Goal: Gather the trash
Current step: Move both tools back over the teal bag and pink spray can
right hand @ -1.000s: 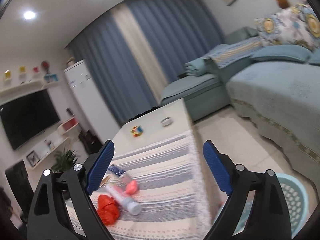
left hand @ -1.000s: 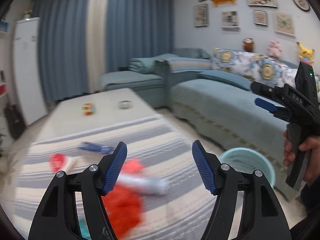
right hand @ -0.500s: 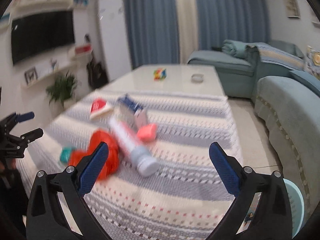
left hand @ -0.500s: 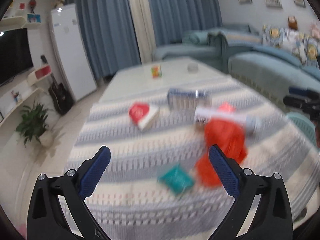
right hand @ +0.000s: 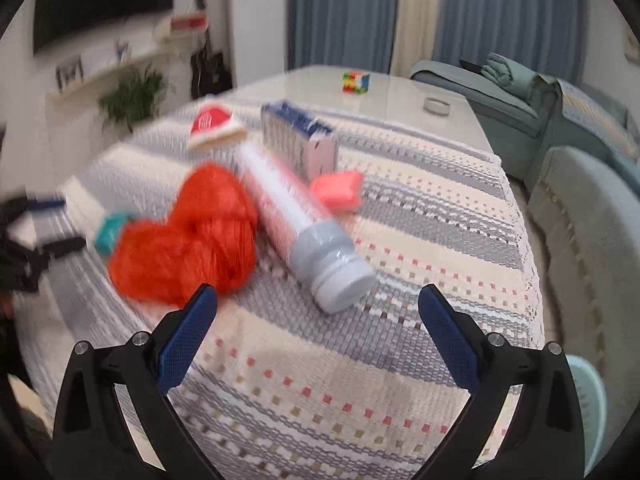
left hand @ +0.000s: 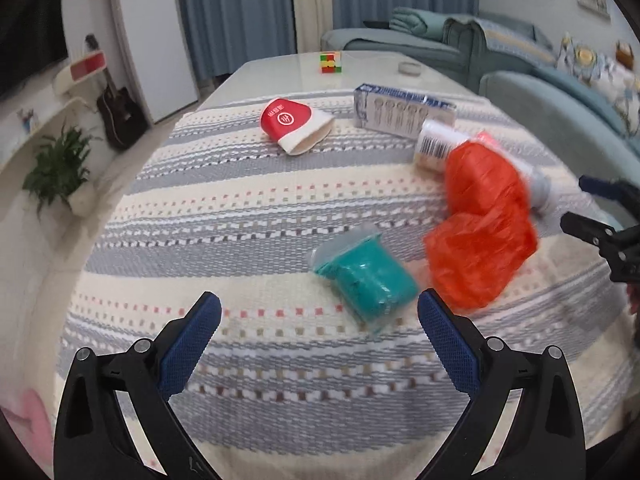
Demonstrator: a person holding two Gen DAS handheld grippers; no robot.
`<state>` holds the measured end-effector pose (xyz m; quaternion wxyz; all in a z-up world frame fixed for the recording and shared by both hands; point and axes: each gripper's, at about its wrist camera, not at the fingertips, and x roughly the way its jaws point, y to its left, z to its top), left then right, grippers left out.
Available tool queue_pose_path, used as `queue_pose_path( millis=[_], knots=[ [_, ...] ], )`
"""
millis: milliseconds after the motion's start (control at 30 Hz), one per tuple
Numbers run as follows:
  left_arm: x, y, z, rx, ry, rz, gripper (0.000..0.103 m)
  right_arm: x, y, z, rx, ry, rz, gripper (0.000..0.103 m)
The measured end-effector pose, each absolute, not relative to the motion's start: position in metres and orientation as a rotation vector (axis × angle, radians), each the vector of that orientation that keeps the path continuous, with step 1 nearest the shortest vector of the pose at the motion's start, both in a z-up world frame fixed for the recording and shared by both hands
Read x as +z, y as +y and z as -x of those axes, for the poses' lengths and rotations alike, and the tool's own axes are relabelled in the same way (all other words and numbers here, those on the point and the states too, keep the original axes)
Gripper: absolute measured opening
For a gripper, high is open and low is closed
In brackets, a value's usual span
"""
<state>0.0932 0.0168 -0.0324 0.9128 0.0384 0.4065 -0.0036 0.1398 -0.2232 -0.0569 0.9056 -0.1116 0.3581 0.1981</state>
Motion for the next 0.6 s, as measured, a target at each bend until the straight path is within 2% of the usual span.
queue_pose_path(
  millis=[300,600],
  knots=[
    [-0.050,-0.001,-0.102,-0.076,0.898,-0.105,0.096,-0.081,-0.210,-0.149,0.433,0.832,0.290,0.096],
    [-0.066,0.003,-0.110,-0.076,0.931,-0.041,0.097,-0.091,-0.210,-0.184,0.389,0.910,0.223,0.096]
  ],
)
